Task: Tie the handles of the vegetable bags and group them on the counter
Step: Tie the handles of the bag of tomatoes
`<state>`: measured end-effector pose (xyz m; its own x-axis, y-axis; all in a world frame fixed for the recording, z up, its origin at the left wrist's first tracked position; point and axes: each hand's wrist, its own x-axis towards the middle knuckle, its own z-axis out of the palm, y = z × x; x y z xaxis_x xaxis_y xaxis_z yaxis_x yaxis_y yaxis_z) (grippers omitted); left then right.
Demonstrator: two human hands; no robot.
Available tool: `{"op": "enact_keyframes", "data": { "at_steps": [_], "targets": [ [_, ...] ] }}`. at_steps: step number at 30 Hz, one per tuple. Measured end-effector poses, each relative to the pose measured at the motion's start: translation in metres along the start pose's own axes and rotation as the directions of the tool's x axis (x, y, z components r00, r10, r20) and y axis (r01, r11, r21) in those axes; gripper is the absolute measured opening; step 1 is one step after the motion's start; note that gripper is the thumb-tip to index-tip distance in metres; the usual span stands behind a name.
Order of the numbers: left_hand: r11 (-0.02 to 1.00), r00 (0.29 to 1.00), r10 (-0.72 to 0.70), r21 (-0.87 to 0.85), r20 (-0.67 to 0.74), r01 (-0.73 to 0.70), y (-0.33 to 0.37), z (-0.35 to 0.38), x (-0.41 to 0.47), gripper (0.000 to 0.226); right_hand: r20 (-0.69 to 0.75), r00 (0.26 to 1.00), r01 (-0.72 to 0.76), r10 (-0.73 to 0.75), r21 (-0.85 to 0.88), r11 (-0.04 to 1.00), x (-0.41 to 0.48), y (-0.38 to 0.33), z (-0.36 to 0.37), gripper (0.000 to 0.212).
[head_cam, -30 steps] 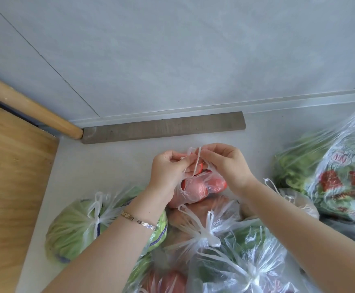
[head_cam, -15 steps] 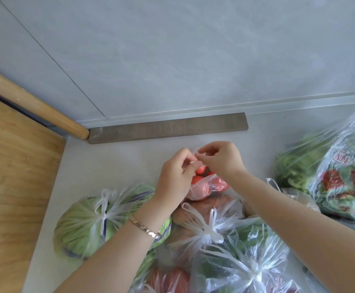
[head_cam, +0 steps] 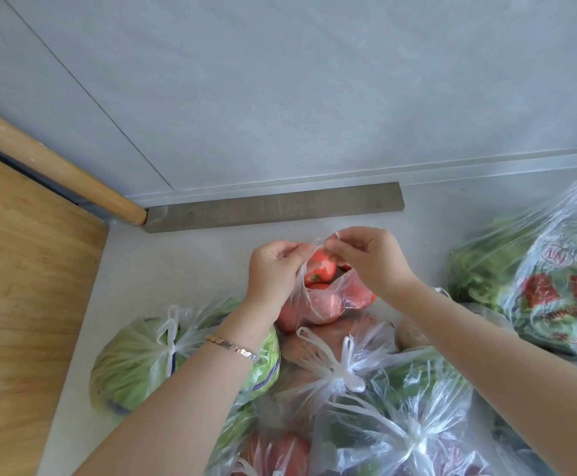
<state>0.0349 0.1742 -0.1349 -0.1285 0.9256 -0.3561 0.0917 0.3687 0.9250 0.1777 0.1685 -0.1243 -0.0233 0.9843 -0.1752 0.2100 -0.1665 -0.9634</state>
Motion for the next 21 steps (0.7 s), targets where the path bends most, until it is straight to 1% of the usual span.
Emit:
{"op": "enact_keyframes", "data": {
  "at_steps": [2, 3, 4, 5, 6, 7, 8, 10, 12, 13, 15, 17, 18, 19, 20, 21],
  "targets": [
    [0.997, 0.996, 0.042, 0.073, -0.074, -0.036, 0.0, -0.005, 0.008, 0.013, -0.053, 0.999, -0.005, -0.001, -0.102, 0.995, 0.001, -0.003, 0.0, 0.019],
    [0.988, 0.991, 0.081, 0.141, -0.108, -0.066, 0.0, -0.01, 0.013, 0.014, -0.081, 0.997, -0.016, 0.007, -0.118, 0.993, 0.001, -0.003, -0.001, 0.024],
    [0.961, 0.983, 0.137, 0.257, -0.119, -0.102, 0.0, -0.014, 0.016, 0.013, -0.111, 0.994, -0.038, 0.026, -0.107, 0.994, 0.0, -0.001, -0.003, 0.028],
    [0.902, 0.976, 0.185, 0.413, -0.112, -0.124, -0.002, -0.02, 0.019, 0.014, -0.133, 0.989, -0.072, 0.06, -0.081, 0.994, -0.002, 0.003, -0.005, 0.03],
    [0.818, 0.972, 0.214, 0.561, -0.099, -0.123, -0.004, -0.026, 0.022, 0.015, -0.148, 0.983, -0.116, 0.106, -0.062, 0.991, -0.003, 0.01, -0.009, 0.031],
    [0.736, 0.974, 0.203, 0.671, -0.102, -0.083, -0.006, -0.033, 0.025, 0.015, -0.161, 0.975, -0.163, 0.15, -0.065, 0.985, -0.006, 0.018, -0.014, 0.033],
    [0.667, 0.98, 0.159, 0.745, -0.116, -0.02, -0.007, -0.039, 0.029, 0.015, -0.176, 0.965, -0.214, 0.195, -0.096, 0.972, -0.008, 0.028, -0.018, 0.036],
    [0.52, 0.989, 0.051, 0.849, -0.135, 0.089, -0.01, -0.048, 0.036, 0.015, -0.212, 0.935, -0.322, 0.283, -0.181, 0.929, -0.013, 0.051, -0.027, 0.04],
    [0.386, 0.994, -0.018, 0.917, -0.106, 0.105, -0.016, -0.05, 0.043, 0.018, -0.256, 0.898, -0.416, 0.358, -0.227, 0.88, -0.017, 0.066, -0.032, 0.04],
    [0.348, 0.995, -0.034, 0.933, -0.089, 0.096, -0.02, -0.048, 0.045, 0.02, -0.272, 0.879, -0.455, 0.392, -0.226, 0.861, -0.018, 0.07, -0.034, 0.039],
    [0.307, 0.995, -0.053, 0.946, -0.088, 0.1, -0.022, -0.045, 0.046, 0.021, -0.279, 0.847, -0.507, 0.452, -0.17, 0.845, -0.018, 0.074, -0.035, 0.039],
    [0.316, 0.992, -0.048, 0.94, -0.118, 0.127, -0.023, -0.042, 0.047, 0.021, -0.281, 0.825, -0.53, 0.491, -0.081, 0.844, -0.014, 0.074, -0.035, 0.039],
    [0.358, 0.991, -0.018, 0.925, -0.131, 0.129, -0.022, -0.039, 0.047, 0.021, -0.295, 0.815, -0.527, 0.498, -0.02, 0.85, -0.011, 0.071, -0.035, 0.036],
    [0.44, 0.99, 0.019, 0.891, -0.137, 0.115, -0.02, -0.037, 0.047, 0.02, -0.291, 0.815, -0.503, 0.501, 0.074, 0.861, -0.009, 0.065, -0.035, 0.031],
    [0.569, 0.989, 0.05, 0.818, -0.136, 0.083, -0.018, -0.034, 0.046, 0.017, -0.258, 0.831, -0.454, 0.493, 0.198, 0.869, -0.007, 0.057, -0.034, 0.025],
    [0.738, 0.99, 0.054, 0.673, -0.128, 0.047, -0.016, -0.03, 0.044, 0.015, -0.208, 0.861, -0.386, 0.464, 0.327, 0.863, -0.005, 0.048, -0.032, 0.022]
  ]
}}
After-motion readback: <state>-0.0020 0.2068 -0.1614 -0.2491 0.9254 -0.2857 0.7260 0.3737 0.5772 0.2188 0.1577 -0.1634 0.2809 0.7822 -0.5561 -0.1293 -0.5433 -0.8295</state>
